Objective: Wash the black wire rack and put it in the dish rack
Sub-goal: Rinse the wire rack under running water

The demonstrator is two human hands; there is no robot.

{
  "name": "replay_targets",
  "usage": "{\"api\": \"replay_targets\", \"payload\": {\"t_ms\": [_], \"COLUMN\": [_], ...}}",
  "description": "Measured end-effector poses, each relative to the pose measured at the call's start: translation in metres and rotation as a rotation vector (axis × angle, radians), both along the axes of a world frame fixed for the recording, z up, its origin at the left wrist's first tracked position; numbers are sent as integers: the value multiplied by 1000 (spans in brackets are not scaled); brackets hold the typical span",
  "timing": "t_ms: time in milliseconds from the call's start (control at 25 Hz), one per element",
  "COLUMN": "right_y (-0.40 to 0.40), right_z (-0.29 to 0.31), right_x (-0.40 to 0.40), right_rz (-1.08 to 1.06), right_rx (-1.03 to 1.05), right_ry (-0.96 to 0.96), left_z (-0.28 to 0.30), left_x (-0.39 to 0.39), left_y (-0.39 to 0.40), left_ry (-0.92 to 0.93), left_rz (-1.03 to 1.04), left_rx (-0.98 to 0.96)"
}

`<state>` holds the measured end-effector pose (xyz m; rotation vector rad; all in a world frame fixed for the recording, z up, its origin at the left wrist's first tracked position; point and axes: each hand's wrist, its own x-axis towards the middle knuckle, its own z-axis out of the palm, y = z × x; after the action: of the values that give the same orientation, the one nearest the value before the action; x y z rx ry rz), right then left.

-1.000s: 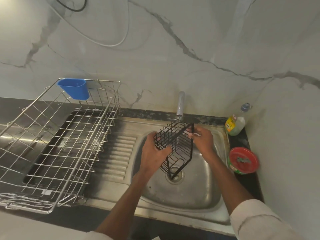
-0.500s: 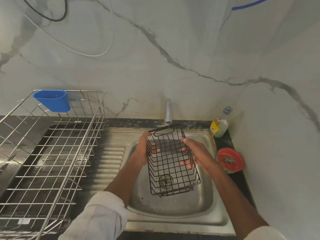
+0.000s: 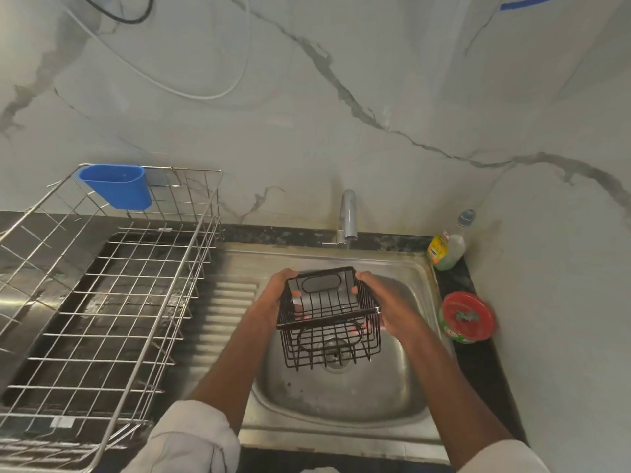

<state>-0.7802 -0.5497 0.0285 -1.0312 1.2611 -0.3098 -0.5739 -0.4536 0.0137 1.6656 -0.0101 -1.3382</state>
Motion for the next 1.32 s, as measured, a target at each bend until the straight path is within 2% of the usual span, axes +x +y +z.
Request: {"api": "replay_targets", "payload": {"t_ms": [320,560,840,1000,1080,1200,1320], "right_y": [-13,-26,-8,9,14,10,-11], "right_z": [-4,6,16,4,-1,-14,-33], "right_x": [-50,-76,-62,-37,-26,-18,-19], "right_rz": [-104,-235,-30,113,74,-81,-195], "right_rx": [6,30,-195,-364,-417,-385,-250], "right_ry": [57,53,6,120,182,222,168], "left_z": [34,4,-20,-33,-38,-36,-17], "left_x": [-61,-54,-27,-30,-36,-41,-36], "left_y": [-2,-65,-86,-69,-55,-33,-8], "left_ry": [37,-23,-176,-322,-372,-448,-327], "left_rz": [-106,-335,-462,-432,-509,-712,-772], "left_rx": [-183,-73,-65,-91,-128,-206,-286]}}
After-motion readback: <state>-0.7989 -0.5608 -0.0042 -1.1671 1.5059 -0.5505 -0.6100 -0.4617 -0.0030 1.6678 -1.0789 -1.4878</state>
